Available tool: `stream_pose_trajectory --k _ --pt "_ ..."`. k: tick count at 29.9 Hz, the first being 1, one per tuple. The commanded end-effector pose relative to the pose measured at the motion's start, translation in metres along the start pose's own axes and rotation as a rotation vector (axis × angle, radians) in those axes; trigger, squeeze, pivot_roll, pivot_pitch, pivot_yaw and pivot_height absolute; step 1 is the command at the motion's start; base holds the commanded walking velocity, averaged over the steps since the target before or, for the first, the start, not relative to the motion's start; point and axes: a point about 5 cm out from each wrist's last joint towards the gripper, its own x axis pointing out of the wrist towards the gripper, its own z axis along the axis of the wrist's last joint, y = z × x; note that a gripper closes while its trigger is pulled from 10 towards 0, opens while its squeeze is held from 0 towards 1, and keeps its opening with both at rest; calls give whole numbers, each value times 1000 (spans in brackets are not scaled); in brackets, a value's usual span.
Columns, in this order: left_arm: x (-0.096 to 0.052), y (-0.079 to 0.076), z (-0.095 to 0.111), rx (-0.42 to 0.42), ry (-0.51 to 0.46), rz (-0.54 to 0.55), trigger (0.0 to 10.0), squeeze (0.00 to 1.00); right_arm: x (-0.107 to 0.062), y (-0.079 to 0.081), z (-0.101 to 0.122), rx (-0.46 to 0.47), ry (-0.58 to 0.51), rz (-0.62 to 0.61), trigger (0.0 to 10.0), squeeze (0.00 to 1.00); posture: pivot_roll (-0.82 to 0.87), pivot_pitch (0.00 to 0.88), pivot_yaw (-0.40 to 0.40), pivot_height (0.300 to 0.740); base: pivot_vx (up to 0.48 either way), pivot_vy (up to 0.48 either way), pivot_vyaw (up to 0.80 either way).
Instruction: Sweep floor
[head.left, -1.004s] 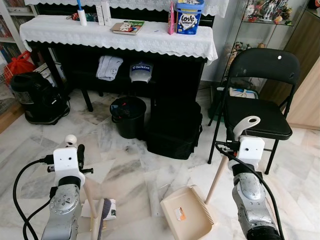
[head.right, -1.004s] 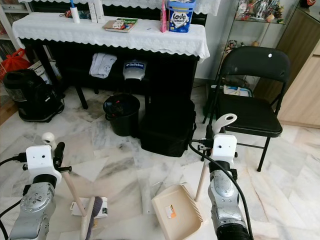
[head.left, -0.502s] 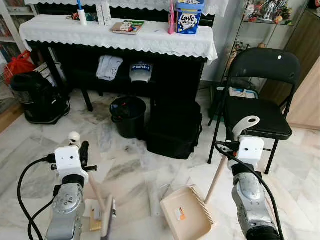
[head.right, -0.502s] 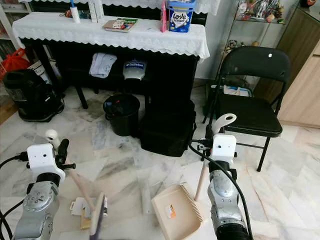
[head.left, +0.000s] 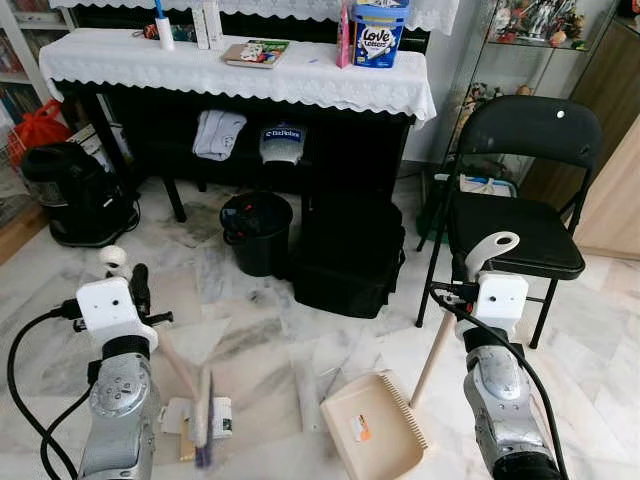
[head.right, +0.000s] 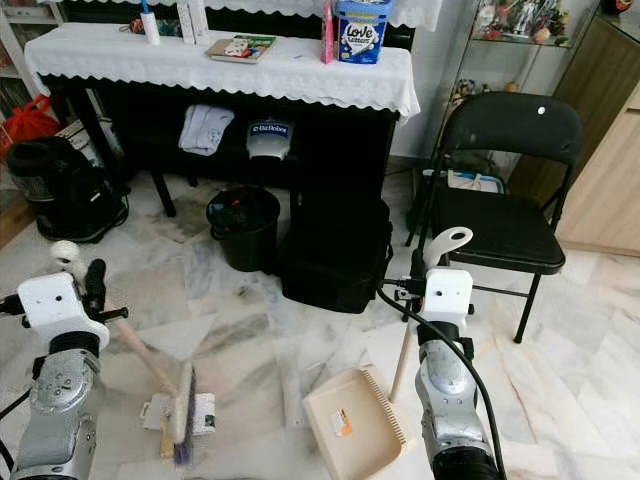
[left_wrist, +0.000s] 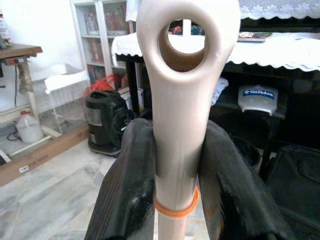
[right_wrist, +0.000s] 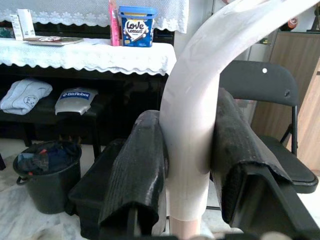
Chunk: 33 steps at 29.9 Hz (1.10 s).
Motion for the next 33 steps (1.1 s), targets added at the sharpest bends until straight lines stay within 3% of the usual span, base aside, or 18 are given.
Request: stream_pose_trajectory --k 1,12,22,33 --pt "5 1 13 29 -72 -2 10000 0 4 0 9 5 -49 2 10000 0 -14 0 -26 740 0 0 0" --pt "-3 -4 -5 118 -14 -55 10000 0 4 -1 10 4 -51 2 10000 0 -21 0 -26 740 0 0 0" --pt "-5 6 -14 171 7 -4 10000 0 4 0 10 4 -52 6 10000 0 -18 0 -29 740 0 0 0" --pt "-9 6 -23 192 36 -2 10000 0 4 0 10 5 -55 7 10000 0 -21 0 -29 740 0 0 0"
